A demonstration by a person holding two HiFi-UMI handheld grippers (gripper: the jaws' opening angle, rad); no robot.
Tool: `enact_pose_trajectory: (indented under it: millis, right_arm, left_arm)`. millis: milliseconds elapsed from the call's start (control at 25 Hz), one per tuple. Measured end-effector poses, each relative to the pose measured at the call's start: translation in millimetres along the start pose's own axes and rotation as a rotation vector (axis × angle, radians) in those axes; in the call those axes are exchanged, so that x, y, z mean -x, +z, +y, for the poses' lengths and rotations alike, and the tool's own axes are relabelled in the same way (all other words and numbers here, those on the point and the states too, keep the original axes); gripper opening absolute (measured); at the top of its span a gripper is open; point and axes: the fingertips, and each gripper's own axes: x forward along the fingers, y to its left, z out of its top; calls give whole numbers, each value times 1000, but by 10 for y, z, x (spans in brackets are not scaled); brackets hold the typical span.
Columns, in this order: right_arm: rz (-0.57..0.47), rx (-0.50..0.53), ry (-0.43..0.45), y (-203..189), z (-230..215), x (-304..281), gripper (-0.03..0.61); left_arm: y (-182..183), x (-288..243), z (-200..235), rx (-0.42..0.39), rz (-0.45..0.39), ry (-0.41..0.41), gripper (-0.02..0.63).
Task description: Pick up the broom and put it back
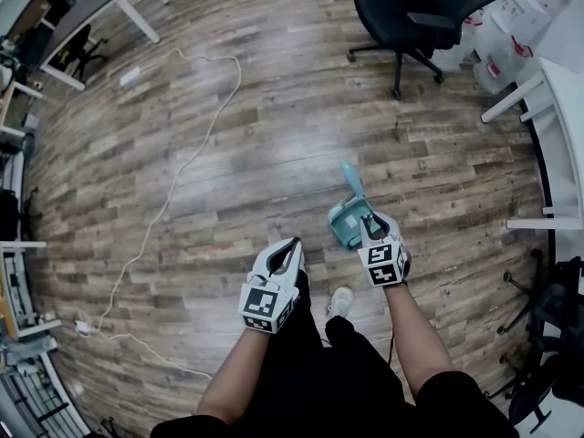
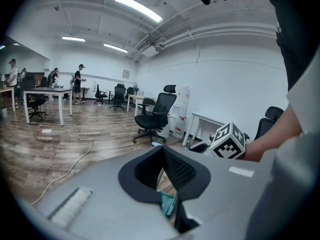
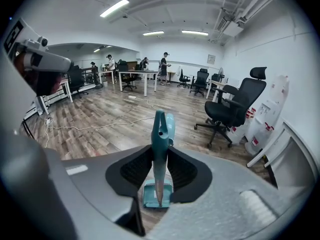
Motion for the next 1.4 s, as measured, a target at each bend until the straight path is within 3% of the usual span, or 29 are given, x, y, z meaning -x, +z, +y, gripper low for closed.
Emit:
enact_pose_trajectory:
  millis: [1200,1400]
  right_arm:
    - [-2,-30,-70,264,-206,-428,104]
    - [-43,-46,-60,280,-189,-409,202]
  left_arm:
    - [-31,66,219,-17,21,-14,18]
    - [-7,65,208,-13,26,-22,18]
